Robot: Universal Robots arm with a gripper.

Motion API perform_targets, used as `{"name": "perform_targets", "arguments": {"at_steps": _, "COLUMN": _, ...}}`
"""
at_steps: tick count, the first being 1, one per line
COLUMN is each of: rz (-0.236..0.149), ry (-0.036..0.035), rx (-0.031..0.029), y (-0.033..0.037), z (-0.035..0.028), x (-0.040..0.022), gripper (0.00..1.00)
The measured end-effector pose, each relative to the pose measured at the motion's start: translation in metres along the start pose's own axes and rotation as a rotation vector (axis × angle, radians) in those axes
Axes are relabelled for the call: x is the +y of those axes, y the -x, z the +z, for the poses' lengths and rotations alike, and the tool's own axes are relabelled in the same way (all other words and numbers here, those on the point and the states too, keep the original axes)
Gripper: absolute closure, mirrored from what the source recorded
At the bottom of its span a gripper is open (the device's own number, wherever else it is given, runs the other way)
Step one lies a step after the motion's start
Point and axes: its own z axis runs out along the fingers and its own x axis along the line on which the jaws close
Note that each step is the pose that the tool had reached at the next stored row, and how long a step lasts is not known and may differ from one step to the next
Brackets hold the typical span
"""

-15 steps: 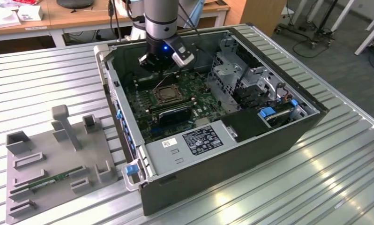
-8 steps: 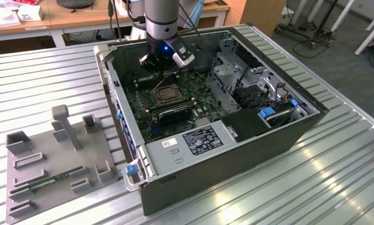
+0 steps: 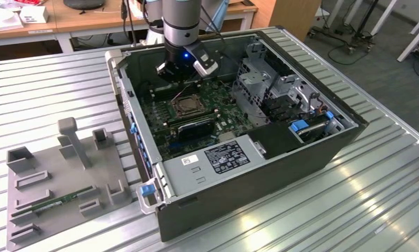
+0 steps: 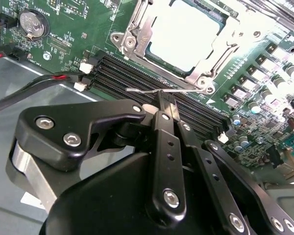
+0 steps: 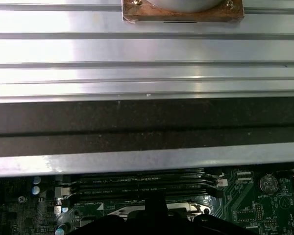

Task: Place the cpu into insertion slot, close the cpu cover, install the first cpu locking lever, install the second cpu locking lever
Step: 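Install the second cpu locking lever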

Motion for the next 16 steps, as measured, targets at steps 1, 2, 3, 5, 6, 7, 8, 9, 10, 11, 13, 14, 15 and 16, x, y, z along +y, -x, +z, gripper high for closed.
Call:
{"name": "perform_targets", "arguments": {"at_steps": 1, "rz": 0.0, "ry": 0.0002, "rx": -0.0001, "y": 0.0005, "z": 0.0002, "x": 0.0, "gripper": 0.89}}
{"name": "perform_targets", "arguments": {"at_steps": 2, "rz": 0.0, "ry": 0.0003, "rx": -0.0002, "y": 0.0012, "z": 0.0004, "x": 0.0, "gripper": 0.89}}
{"name": "perform_targets", "arguments": {"at_steps": 3, "rz": 0.0, "ry": 0.0003, "rx": -0.0002, "y": 0.0021, "z": 0.0005, "x": 0.0, "gripper": 0.89}}
{"name": "perform_targets", "arguments": {"at_steps": 5, "rz": 0.0, "ry": 0.0004, "rx": -0.0002, "y": 0.003, "z": 0.0006, "x": 0.0, "gripper": 0.89}}
{"name": "perform_targets", "arguments": {"at_steps": 6, "rz": 0.0, "ry": 0.0001, "rx": -0.0001, "y": 0.003, "z": 0.0007, "x": -0.0001, "gripper": 0.89}}
{"name": "perform_targets", "arguments": {"at_steps": 7, "rz": 0.0, "ry": 0.0002, "rx": -0.0002, "y": 0.0031, "z": 0.0009, "x": -0.0002, "gripper": 0.89}}
{"name": "perform_targets", "arguments": {"at_steps": 8, "rz": 0.0, "ry": 0.0003, "rx": -0.0002, "y": 0.0032, "z": 0.0011, "x": -0.0005, "gripper": 0.89}}
{"name": "perform_targets", "arguments": {"at_steps": 9, "rz": 0.0, "ry": 0.0004, "rx": -0.0002, "y": 0.0033, "z": 0.0015, "x": -0.001, "gripper": 0.89}}
{"name": "perform_targets", "arguments": {"at_steps": 10, "rz": 0.0, "ry": 0.0004, "rx": -0.0003, "y": 0.0033, "z": 0.0019, "x": -0.0014, "gripper": 0.89}}
{"name": "perform_targets", "arguments": {"at_steps": 11, "rz": 0.0, "ry": 0.0003, "rx": -0.0002, "y": 0.0033, "z": 0.0024, "x": -0.0019, "gripper": 0.89}}
{"name": "perform_targets", "arguments": {"at_steps": 13, "rz": 0.0, "ry": 0.0003, "rx": -0.0002, "y": 0.0035, "z": 0.0034, "x": -0.0027, "gripper": 0.89}}
{"name": "perform_targets", "arguments": {"at_steps": 14, "rz": 0.0, "ry": 0.0005, "rx": -0.0003, "y": 0.0036, "z": 0.004, "x": -0.0031, "gripper": 0.89}}
{"name": "perform_targets", "arguments": {"at_steps": 15, "rz": 0.0, "ry": 0.0005, "rx": -0.0003, "y": 0.0036, "z": 0.0044, "x": -0.0032, "gripper": 0.89}}
{"name": "perform_targets", "arguments": {"at_steps": 16, "rz": 0.0, "ry": 0.0002, "rx": -0.0002, "y": 0.0036, "z": 0.0045, "x": -0.0033, "gripper": 0.89}}
